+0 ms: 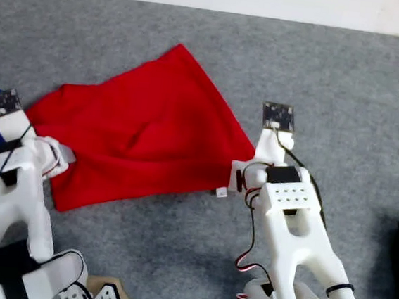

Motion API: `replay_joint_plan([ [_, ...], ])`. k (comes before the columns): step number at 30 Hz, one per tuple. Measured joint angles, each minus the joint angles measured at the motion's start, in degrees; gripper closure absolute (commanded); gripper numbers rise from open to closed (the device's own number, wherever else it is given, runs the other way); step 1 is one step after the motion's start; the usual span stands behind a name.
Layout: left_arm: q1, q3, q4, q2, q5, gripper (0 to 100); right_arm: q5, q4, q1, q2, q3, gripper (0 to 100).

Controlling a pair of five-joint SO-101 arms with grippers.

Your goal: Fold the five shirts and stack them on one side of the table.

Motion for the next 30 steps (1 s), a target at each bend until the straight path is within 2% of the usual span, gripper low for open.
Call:
replay_joint_plan([
  [2,0.5,-1.5,0.0,1.6,1.7,73,0.0,0.0,0.0,0.0,0.0,86.8],
  [6,0.5,-2.6,0.0,4.3,2.4,86,0.0,0.0,0.0,0.0,0.0,86.8],
  [8,0.5,-3.6,0.0,5.5,2.4,89,0.0,0.0,0.0,0.0,0.0,86.8],
  [17,0.6,-12.9,-0.2,12.8,2.7,93,0.0,0.0,0.0,0.0,0.0,86.8],
  [24,2.6,-22.4,-8.1,23.1,3.2,97,0.0,0.0,0.0,0.0,0.0,86.8],
  [30,5.3,-35.6,-13.5,32.7,11.8,96,0.0,0.0,0.0,0.0,0.0,86.8],
])
